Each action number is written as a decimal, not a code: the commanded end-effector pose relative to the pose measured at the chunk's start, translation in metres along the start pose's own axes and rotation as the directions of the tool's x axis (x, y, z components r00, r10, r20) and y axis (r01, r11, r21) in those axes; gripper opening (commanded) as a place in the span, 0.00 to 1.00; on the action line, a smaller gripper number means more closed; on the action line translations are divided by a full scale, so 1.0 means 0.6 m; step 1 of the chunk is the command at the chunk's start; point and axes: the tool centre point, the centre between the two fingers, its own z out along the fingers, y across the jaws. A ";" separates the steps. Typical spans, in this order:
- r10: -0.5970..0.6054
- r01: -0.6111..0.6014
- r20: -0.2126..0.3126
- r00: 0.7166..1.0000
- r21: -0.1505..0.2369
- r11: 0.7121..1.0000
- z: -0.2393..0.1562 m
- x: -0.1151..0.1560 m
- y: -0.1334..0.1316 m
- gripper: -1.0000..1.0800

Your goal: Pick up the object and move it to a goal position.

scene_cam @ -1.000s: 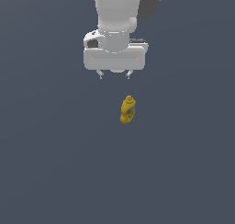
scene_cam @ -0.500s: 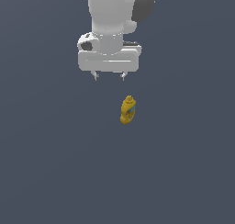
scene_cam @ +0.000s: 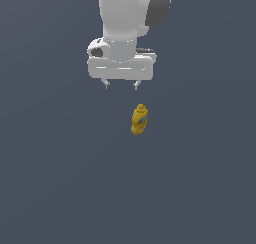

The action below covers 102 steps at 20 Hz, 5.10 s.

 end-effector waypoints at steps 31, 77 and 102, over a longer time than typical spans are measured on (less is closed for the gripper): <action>0.601 -0.601 0.027 0.799 -0.005 0.799 0.124 -0.036 -0.114 0.96; 0.708 -0.708 0.032 0.705 -0.011 0.706 0.234 -0.052 -0.138 0.00; 0.708 -0.708 0.032 0.706 -0.010 0.706 -0.009 -0.026 -0.134 0.00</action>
